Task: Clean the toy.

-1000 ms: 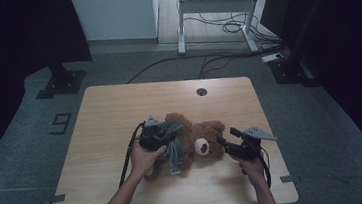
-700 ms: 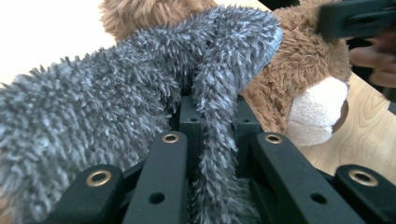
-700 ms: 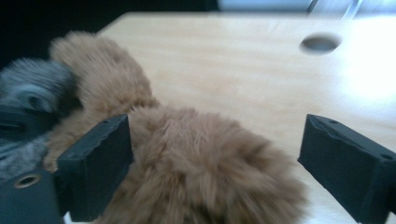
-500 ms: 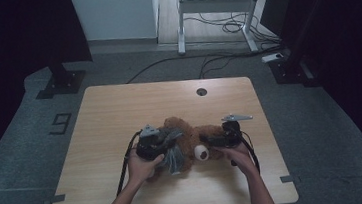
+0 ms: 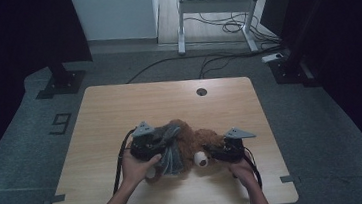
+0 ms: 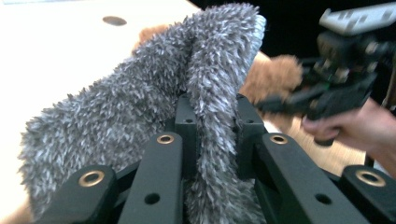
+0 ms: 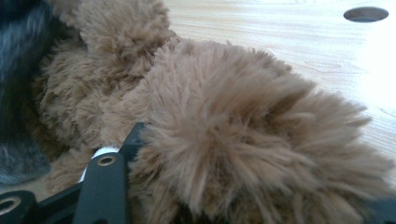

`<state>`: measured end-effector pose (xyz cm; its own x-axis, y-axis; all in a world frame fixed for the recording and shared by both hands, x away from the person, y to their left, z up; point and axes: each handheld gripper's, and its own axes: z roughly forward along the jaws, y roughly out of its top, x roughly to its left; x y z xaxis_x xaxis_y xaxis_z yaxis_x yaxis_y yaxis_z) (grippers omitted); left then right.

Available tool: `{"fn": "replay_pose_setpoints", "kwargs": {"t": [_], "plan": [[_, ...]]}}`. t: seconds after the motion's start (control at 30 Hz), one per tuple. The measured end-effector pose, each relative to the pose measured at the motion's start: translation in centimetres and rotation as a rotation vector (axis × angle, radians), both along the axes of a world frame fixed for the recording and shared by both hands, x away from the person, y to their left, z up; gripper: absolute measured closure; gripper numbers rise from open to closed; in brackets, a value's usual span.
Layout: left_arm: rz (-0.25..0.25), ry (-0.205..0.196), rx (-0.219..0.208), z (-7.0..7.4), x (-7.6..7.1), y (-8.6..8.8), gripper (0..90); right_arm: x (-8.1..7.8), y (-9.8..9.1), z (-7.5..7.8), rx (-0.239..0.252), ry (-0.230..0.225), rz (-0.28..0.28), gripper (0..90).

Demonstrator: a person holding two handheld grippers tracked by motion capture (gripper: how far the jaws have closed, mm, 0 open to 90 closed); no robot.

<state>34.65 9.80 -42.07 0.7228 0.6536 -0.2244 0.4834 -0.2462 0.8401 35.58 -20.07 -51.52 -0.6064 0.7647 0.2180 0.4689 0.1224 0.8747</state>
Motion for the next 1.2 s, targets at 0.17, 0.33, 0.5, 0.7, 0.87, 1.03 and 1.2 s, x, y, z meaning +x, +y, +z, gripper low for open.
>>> {"fn": "replay_pose_setpoints", "kwargs": {"t": [0.17,0.33,0.5,0.7,0.87,1.03,1.2], "plan": [[-0.058,-0.056,0.056,1.6,0.2,-5.0,75.6,-0.4,-0.1,-0.3,0.011,-0.023,-0.006,40.9],[-0.095,-0.070,0.158,0.9,0.4,-9.3,75.5,-0.6,-0.2,-0.4,0.012,-0.035,0.001,41.0],[-0.073,0.003,0.190,-1.7,2.1,-9.5,76.0,-0.9,-0.2,-0.5,0.004,-0.052,0.002,41.1],[-0.005,0.016,0.167,-2.8,2.5,-4.5,76.8,-0.9,-0.2,-0.6,0.008,-0.055,-0.004,41.5],[0.037,0.058,0.117,-2.7,2.5,-0.3,76.9,-1.0,-0.2,-0.6,0.008,-0.062,0.002,41.6],[0.118,0.068,0.120,-2.6,2.9,2.9,77.8,-1.1,-0.3,-0.6,0.007,-0.060,0.002,41.6],[0.193,0.067,0.168,-2.7,3.4,4.6,78.7,-1.1,-0.3,-0.6,0.014,-0.061,0.007,41.5]]}}
